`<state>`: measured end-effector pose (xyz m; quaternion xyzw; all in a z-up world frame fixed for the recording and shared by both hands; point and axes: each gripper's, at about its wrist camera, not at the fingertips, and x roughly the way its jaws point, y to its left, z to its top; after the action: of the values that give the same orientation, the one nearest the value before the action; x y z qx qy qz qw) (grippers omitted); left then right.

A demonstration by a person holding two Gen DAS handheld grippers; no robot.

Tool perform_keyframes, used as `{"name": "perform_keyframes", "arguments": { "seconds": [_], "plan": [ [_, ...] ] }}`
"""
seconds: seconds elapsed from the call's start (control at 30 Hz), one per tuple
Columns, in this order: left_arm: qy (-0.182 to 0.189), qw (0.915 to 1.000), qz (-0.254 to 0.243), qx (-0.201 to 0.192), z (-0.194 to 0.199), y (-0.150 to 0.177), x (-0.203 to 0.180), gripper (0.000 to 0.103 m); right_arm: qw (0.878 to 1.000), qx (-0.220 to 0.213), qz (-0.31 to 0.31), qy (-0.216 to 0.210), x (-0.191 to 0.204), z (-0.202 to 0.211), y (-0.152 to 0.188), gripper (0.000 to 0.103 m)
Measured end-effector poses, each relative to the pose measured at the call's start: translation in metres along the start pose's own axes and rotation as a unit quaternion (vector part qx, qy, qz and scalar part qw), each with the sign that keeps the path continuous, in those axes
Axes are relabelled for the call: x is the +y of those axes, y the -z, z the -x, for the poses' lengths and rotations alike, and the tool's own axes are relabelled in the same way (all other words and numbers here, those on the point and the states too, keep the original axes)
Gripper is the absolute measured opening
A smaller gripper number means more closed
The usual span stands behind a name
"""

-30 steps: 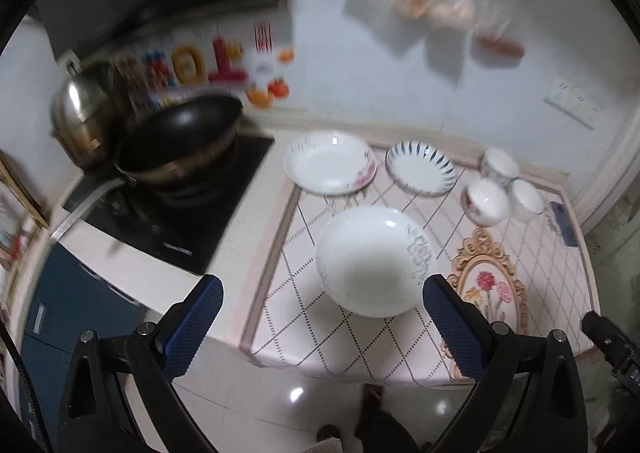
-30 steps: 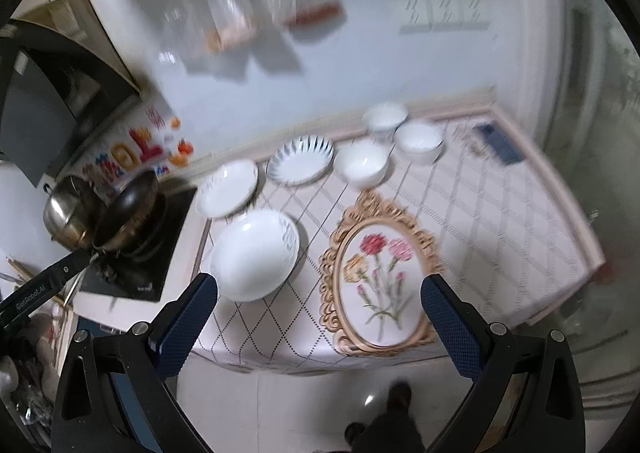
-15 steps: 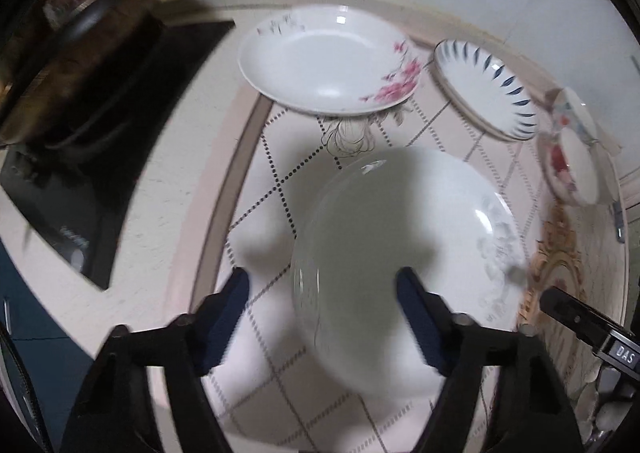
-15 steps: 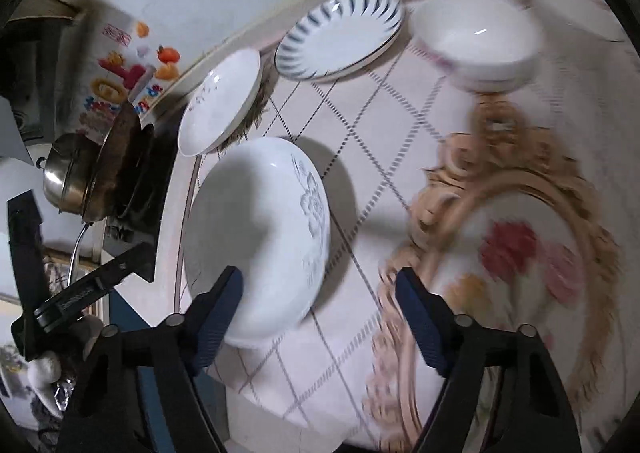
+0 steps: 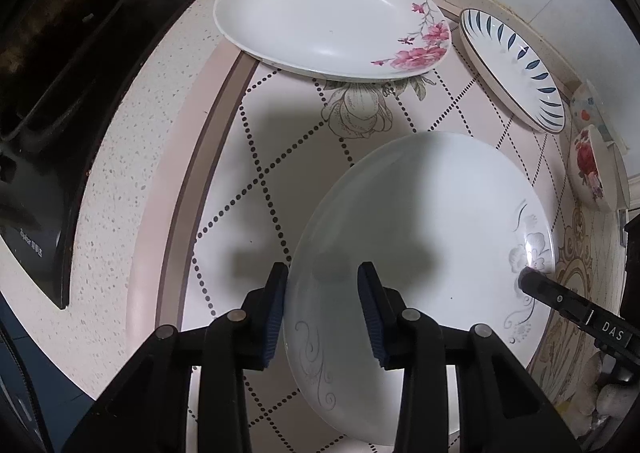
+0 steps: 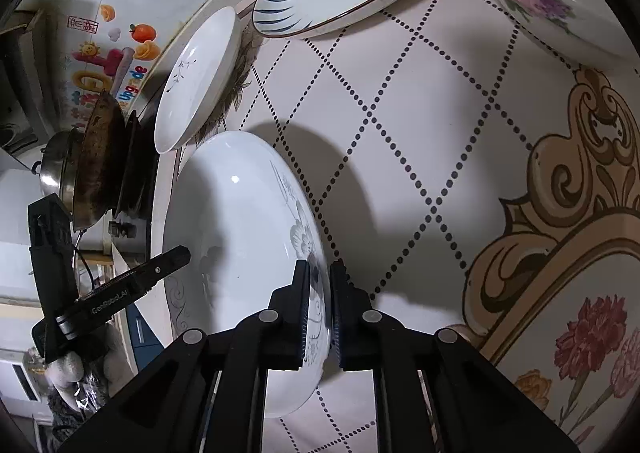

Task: Organize plates and bowls
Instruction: 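Grasp the rim of the grey-swirl white plate with the left tool while the right tool grasps its rim too, then lift the grey-swirl plate with both tools toward the pink-rose plate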

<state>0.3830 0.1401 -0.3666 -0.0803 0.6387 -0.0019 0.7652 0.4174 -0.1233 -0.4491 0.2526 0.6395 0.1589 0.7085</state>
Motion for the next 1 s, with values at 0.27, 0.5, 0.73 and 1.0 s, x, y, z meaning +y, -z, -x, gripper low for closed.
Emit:
{"name": "perform_keyframes", "arguments": {
  "seconds": [0.27,0.5,0.73,1.0],
  "plan": [
    [0.014,0.9998,-0.009,-0.006,0.012,0.011,-0.017,0.032,1.0,-0.003,-0.002,0.004,-0.009,0.024,0.008,0.012],
    [0.034,0.9985,-0.04,-0.013,0.027,0.032,-0.06,0.032,1.0,-0.024,-0.005,0.016,-0.036,0.071,0.03,0.012],
    [0.05,0.996,-0.074,-0.009,0.018,0.043,-0.114,0.032,0.998,-0.045,-0.019,0.041,-0.075,0.114,0.053,0.012],
    [0.043,0.994,-0.1,0.003,-0.005,0.045,-0.152,0.032,0.996,-0.049,-0.05,0.051,-0.121,0.13,0.07,0.012]
  ]
}}
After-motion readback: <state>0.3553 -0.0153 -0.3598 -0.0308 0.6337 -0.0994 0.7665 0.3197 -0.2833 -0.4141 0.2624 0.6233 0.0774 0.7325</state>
